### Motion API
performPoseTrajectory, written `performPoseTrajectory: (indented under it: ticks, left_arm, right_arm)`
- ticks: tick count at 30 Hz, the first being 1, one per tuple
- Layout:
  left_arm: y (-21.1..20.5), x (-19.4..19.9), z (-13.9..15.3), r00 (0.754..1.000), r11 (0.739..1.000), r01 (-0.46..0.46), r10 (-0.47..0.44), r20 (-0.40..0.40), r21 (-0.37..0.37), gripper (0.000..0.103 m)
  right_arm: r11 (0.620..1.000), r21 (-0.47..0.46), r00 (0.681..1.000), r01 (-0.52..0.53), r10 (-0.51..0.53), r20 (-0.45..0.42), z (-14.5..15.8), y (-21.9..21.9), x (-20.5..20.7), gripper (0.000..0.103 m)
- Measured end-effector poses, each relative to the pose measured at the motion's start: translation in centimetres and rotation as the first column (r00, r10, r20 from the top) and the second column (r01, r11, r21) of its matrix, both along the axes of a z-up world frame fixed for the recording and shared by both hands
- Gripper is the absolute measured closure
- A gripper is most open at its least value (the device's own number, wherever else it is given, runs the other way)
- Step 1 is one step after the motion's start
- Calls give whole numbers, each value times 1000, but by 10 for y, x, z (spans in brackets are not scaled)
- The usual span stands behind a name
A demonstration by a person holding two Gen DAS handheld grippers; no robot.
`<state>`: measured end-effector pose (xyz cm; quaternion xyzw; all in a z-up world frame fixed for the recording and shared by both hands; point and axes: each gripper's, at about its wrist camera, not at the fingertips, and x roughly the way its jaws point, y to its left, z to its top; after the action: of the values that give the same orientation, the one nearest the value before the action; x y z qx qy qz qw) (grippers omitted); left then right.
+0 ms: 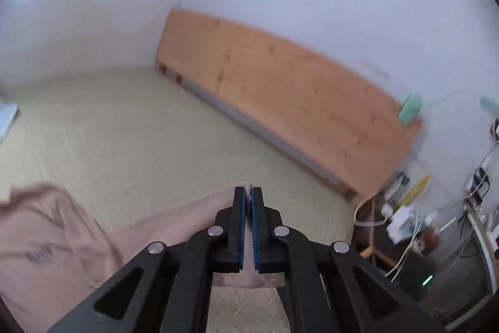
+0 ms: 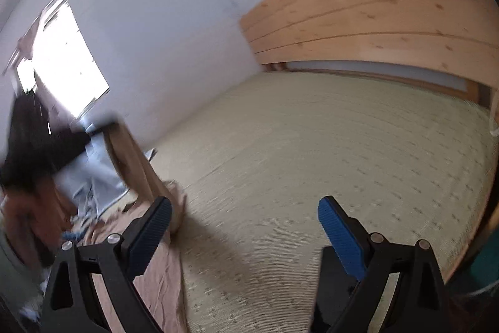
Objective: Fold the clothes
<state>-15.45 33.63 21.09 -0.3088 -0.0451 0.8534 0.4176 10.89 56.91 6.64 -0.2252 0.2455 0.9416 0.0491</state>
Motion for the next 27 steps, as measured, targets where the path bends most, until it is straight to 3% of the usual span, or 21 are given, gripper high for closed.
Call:
performPoseTrajectory:
  ticks: [4,8,15,19,23,26,27]
  left_arm:
    - [-12,-10,61,998,1000,-14,14,-67,6,101]
    - [-25,-30,103,995,997,-65,69,-74,51,101]
    - [-53,-54,133,984,985,-155,160,-79,73,101]
    - [-62,-63,138,979,980,-183,189,-75,79,101]
    - [-69,-72,140,977,977,-199,203,-56,73,101]
    - [-74,-76,140,976,975,-211,214,-44,68,101]
    - [-75,-78,140,975,974,-215,218,-41,67,101]
  right_arm:
    - [995,38,996,-88,89,-26,0,-25,-15,6]
    - [986,39,986,-164,166,-26,-6,-44,-36,6]
    - [956,26,956,-294,294,-18,-25,-74,-97,6]
    - [909,46,909,-415,416,-31,-40,-99,-144,6]
    - [854,84,858,-514,513,38,-64,-129,-202,6]
    - [799,93,804,-594,588,89,-85,-156,-236,21]
    - [788,101,794,-607,598,107,-92,-163,-245,33]
